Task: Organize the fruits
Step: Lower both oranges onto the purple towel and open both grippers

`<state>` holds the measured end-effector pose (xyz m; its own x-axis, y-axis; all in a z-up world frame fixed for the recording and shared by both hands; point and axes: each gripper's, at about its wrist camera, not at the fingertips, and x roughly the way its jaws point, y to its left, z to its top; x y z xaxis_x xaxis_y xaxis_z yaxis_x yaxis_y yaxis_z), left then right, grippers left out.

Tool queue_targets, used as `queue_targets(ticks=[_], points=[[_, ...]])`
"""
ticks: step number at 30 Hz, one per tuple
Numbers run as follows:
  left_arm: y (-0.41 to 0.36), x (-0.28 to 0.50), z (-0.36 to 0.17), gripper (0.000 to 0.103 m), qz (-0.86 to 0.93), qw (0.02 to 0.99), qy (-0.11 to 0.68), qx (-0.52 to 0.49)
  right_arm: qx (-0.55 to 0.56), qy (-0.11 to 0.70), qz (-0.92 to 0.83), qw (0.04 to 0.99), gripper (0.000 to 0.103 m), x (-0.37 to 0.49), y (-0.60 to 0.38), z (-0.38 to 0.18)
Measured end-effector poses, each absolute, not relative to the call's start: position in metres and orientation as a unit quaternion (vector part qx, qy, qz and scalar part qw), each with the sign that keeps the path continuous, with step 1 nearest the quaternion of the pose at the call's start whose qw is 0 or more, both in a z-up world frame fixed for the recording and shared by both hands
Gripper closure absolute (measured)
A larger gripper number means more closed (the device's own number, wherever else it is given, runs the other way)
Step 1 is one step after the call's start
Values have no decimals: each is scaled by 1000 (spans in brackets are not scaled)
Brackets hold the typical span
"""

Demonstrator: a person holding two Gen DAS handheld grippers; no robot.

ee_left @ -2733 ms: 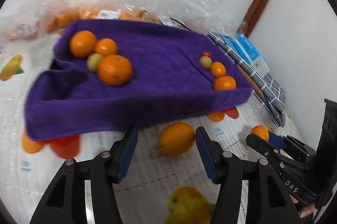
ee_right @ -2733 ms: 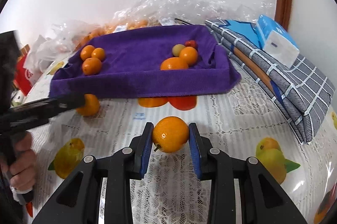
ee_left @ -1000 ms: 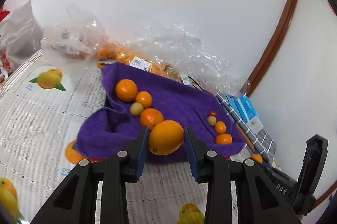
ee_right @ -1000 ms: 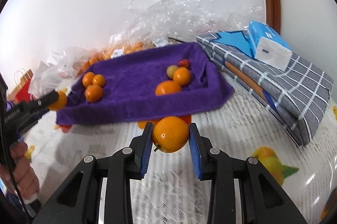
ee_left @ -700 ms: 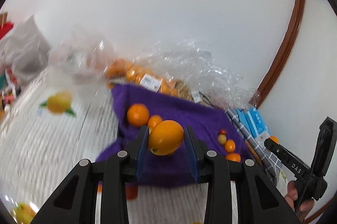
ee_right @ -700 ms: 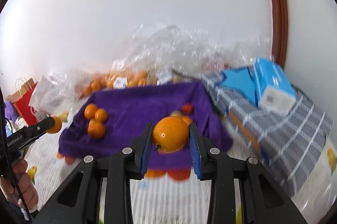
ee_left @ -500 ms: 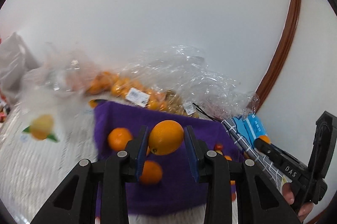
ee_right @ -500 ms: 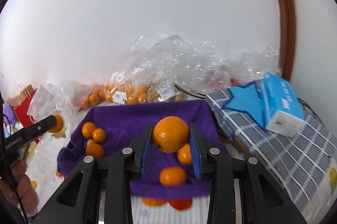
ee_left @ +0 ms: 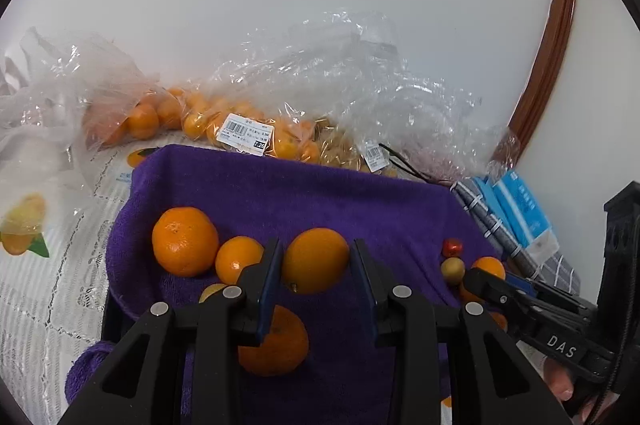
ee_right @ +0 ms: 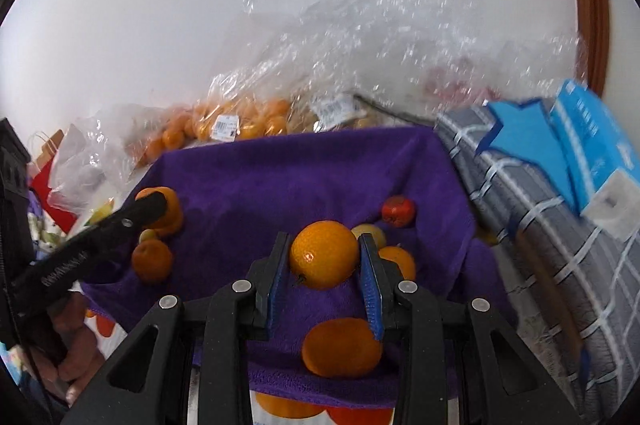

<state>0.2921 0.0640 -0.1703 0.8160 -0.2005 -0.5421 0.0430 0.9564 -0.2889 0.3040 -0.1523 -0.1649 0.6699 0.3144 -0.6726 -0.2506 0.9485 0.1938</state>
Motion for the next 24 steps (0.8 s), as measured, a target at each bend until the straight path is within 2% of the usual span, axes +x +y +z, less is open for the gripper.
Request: queue_targets(ticks=[24], points=[[65, 300, -180, 70, -58, 935, 324, -133, 9, 393, 150, 907, 70, 305, -142, -180]])
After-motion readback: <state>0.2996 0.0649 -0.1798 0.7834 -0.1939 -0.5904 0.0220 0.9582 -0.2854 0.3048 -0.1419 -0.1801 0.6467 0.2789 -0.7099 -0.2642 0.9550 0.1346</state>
